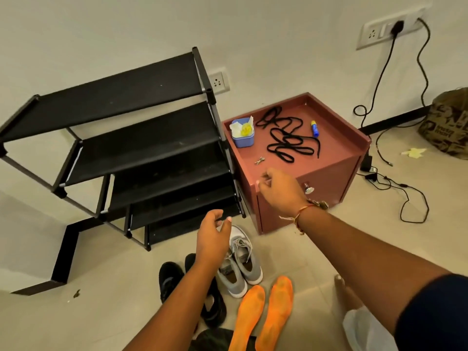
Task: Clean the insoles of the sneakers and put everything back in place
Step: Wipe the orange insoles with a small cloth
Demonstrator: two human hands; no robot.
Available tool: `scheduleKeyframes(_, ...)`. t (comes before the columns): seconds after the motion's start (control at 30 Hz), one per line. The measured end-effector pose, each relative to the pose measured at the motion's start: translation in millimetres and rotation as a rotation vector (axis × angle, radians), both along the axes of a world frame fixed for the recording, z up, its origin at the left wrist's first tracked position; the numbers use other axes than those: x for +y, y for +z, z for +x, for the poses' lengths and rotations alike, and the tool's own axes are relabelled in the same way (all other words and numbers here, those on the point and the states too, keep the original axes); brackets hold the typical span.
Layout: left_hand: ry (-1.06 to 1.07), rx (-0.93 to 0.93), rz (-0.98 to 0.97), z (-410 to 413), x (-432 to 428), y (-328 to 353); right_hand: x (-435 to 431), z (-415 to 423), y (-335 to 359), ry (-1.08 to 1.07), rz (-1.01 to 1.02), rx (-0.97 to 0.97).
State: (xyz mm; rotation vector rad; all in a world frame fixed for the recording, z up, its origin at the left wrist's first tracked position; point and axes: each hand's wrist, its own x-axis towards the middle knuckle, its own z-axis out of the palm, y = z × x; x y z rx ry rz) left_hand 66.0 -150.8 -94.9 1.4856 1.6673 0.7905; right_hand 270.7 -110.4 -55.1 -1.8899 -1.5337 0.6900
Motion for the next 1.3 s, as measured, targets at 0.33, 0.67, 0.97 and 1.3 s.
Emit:
scheduleKeyframes(0.33, 0.000, -0.060, -0.046, 25.0, 109.7, -47.9, 189.2, 39.2, -23.4, 0.068, 0.023, -0.317)
scheduleKeyframes(0.67, -0.028, -0.099, -0.057, 17.2, 153.9, -106.8, 291.9, 53.8, -73.7, 0.199, -0.047, -0.792)
scheduleKeyframes(0.97, 0.013, -0.138, -0.077, 4.2, 153.9, -134.0, 325.6, 41.9, -93.3, 0.207, -0.100, -0.927)
scheduleKeyframes(1.3, 0.049, -0.152, -0.104, -2.9, 133.8, -130.5, 310.9, 50.4, -90.3, 0.011, 0.358, -0.459)
